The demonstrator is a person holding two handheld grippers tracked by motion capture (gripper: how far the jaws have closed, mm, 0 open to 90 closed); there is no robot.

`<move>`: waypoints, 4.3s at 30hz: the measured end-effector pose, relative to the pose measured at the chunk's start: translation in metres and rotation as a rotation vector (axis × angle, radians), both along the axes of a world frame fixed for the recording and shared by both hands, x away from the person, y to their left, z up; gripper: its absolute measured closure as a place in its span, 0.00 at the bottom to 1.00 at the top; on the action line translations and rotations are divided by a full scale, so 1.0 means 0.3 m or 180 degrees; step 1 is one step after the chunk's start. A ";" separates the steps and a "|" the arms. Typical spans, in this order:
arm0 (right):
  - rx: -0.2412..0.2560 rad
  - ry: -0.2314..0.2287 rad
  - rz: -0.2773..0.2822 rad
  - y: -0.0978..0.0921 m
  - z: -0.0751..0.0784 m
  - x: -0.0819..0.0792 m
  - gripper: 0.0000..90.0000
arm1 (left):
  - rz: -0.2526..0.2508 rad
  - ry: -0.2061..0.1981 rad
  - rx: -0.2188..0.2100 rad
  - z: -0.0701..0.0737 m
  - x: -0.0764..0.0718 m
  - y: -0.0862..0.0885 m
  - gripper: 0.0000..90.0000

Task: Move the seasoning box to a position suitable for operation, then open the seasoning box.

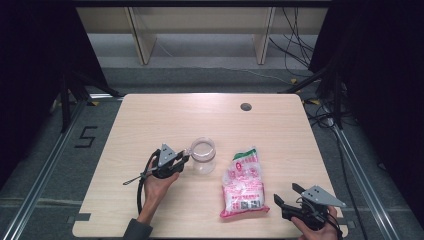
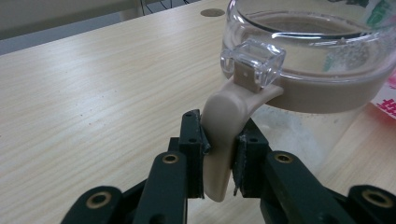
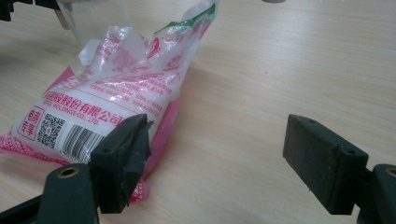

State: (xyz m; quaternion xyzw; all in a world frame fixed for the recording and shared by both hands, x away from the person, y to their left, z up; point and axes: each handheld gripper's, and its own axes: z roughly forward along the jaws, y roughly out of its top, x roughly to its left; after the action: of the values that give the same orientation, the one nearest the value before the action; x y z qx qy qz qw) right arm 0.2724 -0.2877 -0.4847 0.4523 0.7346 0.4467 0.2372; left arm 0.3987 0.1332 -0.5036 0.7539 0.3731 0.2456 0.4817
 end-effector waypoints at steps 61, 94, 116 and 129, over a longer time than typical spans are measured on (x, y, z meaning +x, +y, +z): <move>0.0028 0.0008 0.0008 -0.016 -0.002 0.002 0.26 | -0.0233 0.0226 -0.0382 0.089 -0.071 0.059 0.85; -0.0022 -0.0022 -0.0071 -0.007 0.001 -0.013 0.28 | -0.0338 0.0074 -0.0493 0.160 0.006 -0.001 0.99; -0.0049 -0.0284 0.0469 0.128 0.063 0.048 0.28 | -0.0299 0.0055 -0.0531 0.154 0.010 0.012 0.99; -0.0186 -0.0334 0.0757 0.256 0.108 0.154 0.59 | -0.0249 0.0071 -0.0595 0.141 0.015 0.024 0.99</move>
State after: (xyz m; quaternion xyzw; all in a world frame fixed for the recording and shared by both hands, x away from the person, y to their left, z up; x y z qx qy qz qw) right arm 0.3186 -0.2109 -0.4523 0.3308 0.7824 0.4731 0.2338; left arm 0.4032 0.1404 -0.4614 0.7223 0.3700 0.1824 0.5550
